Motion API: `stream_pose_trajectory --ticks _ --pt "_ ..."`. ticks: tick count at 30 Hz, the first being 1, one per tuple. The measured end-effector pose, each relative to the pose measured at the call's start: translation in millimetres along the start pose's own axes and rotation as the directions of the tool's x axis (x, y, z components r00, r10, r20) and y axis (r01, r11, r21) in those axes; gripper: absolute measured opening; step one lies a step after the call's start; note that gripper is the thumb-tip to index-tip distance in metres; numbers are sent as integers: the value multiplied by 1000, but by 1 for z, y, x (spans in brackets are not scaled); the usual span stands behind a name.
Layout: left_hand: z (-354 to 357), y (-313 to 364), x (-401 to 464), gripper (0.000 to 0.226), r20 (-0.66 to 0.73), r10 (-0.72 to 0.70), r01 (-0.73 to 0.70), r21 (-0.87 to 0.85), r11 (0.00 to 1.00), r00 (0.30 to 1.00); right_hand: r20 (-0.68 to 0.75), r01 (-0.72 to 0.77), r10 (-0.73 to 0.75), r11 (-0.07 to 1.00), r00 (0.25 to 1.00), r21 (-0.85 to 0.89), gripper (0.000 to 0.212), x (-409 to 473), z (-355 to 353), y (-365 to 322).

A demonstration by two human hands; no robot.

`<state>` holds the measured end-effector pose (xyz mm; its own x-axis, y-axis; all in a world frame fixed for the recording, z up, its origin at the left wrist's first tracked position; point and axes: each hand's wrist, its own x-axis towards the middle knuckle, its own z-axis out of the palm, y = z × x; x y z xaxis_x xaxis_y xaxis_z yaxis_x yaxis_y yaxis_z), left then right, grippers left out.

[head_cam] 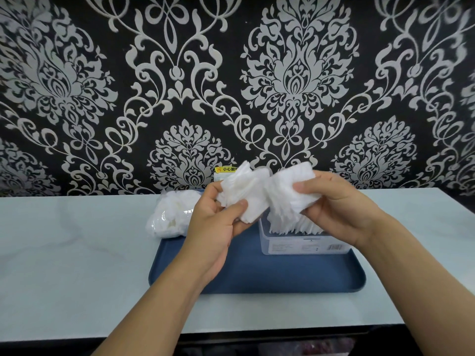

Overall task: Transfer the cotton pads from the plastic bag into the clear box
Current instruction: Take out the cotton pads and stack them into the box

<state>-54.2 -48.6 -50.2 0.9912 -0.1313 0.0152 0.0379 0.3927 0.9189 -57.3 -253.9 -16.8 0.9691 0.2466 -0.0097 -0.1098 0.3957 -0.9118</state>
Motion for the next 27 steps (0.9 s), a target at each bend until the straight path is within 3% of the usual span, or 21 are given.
stream_pose_trajectory --ticks 3,6,9,15,19,23,27 --pt "0 -1 0 31 -9 7 -7 19 1000 1000 36 72 -76 992 996 102 26 -5 3 -9" --pt "3 -4 0 30 21 10 -11 49 999 1000 84 79 -65 980 994 -182 26 -4 14 -1" --pt "5 -7 0 36 35 9 -12 88 996 999 31 101 -97 886 995 -452 31 2 23 11" --pt "3 0 -1 39 67 -32 35 -36 999 997 -91 69 -155 793 984 -605 37 4 26 13" --pt "3 2 0 21 36 -109 113 -169 979 993 -50 100 -206 656 977 -748 30 1 35 21" --pt "5 -3 1 32 -47 -125 114 -190 975 991 -50 161 -396 481 917 -862 46 3 43 38" --pt "4 0 2 33 -60 -148 123 -305 944 987 9 231 -460 430 888 -872 51 4 46 45"
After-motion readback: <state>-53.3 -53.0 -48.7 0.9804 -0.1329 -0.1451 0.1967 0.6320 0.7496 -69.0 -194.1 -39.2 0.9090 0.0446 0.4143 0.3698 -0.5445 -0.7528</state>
